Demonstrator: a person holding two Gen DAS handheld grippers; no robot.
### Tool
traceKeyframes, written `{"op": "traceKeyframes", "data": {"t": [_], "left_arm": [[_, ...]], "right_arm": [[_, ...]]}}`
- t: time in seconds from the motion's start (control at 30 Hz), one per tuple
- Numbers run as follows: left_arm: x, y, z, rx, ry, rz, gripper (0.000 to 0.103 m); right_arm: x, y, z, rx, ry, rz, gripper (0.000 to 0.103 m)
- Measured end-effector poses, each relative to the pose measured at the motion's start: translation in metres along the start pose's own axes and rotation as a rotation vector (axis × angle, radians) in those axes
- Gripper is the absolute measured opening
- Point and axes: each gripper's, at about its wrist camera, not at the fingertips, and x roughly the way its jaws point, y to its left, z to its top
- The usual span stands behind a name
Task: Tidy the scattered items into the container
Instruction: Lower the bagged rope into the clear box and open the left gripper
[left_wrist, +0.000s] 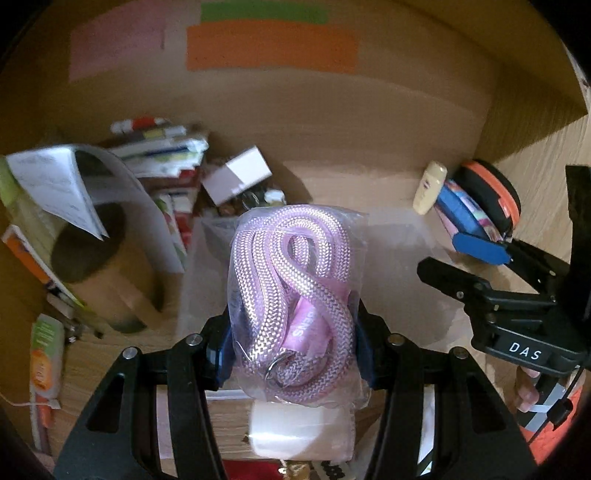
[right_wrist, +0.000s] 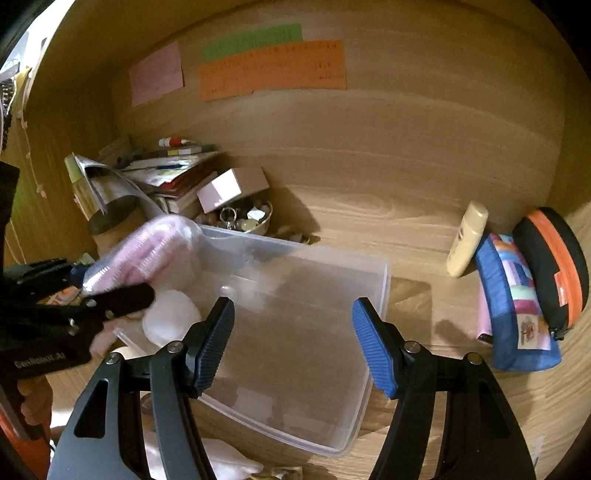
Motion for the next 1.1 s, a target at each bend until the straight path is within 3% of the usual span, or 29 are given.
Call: {"op": "traceKeyframes", "data": {"t": [0.17, 0.5, 0.77, 0.97, 1.03, 1.1], "left_arm": [[0.015, -0.017, -0.006, 0.035, 0.049, -0.019, 0.053], [0.024, -0.045, -0.006, 0.111, 0.067, 0.016, 0.057], [-0.007, -0.055, -0.009, 0.142, -0.005, 0.035, 0.062], [-0.043, -0.050, -0.015, 0.146, -0.082, 0.068, 0.073], [-0.058, -0.041, -0.017, 0.132, -0.111, 0.083, 0.086], [-0.071, -0.031, -0.020, 0.122, -0.139, 0.106, 0.093]], "right_arm": [[-0.012, 0.001, 0.000, -0.020, -0.024, -0.029, 0.063], [-0.032, -0.002, -0.017, -0.028, -0.026, -0.068, 0.064], [-0.048, -0.010, -0.032, -0.003, -0.019, -0.089, 0.067], [-0.059, -0.009, -0.038, 0.018, -0.027, -0.096, 0.070], [-0.064, -0.009, -0.040, 0.025, -0.030, -0.100, 0.072], [-0.069, -0.009, -0.042, 0.028, -0.034, -0.103, 0.073]]}}
